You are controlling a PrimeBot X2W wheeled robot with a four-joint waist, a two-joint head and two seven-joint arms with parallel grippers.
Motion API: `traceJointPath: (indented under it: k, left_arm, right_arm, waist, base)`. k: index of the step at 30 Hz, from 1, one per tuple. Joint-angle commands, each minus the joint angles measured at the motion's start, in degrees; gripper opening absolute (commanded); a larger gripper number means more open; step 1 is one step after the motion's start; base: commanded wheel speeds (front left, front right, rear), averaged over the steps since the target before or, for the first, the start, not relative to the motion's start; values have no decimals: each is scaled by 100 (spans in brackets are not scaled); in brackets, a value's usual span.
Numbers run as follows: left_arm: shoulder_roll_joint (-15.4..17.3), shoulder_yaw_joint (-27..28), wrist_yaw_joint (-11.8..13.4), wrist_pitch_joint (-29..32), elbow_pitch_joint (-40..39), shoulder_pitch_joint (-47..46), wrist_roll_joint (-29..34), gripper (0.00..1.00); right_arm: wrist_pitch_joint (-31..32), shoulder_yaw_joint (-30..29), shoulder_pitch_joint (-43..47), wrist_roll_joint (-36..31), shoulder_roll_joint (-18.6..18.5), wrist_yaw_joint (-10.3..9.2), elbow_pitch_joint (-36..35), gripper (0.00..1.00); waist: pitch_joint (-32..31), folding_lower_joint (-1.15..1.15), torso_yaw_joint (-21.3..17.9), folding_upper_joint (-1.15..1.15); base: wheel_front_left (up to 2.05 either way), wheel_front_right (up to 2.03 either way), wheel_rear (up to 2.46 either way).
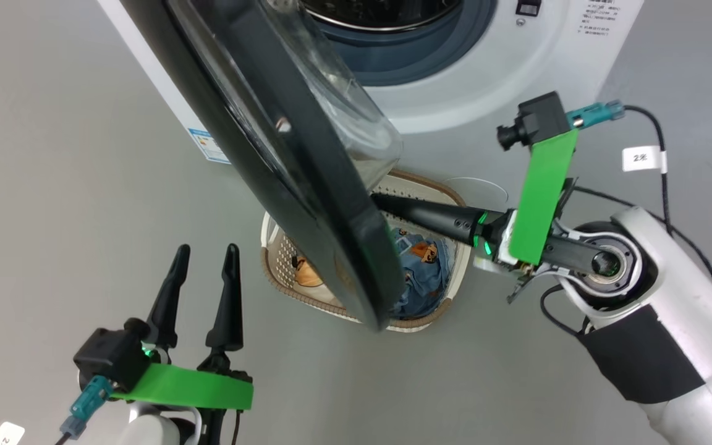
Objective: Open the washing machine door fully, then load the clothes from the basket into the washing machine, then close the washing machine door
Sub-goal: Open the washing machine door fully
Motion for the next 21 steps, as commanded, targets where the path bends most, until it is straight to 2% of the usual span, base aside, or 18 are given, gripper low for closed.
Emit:
traceJointPath:
  k: [1,14,21]
  left_arm:
    - [107,208,-24,-36,-97,71,35,100]
    - [107,225,-27,-36,-41,172,67,100]
    - [107,297,-28,-36,24,254,145,100]
  right_arm:
    - [71,114,113,9,188,34,-232,0]
    - [263,260,326,-45,469,34,-352,0]
    - [23,57,469,-112,478,34,-338,0]
  waist:
    - [-50,0,42,0]
    - [-224,0,145,0]
    - [-408,0,56,0]
  base:
    - [0,0,0]
    - [0,0,0]
    - [0,0,0]
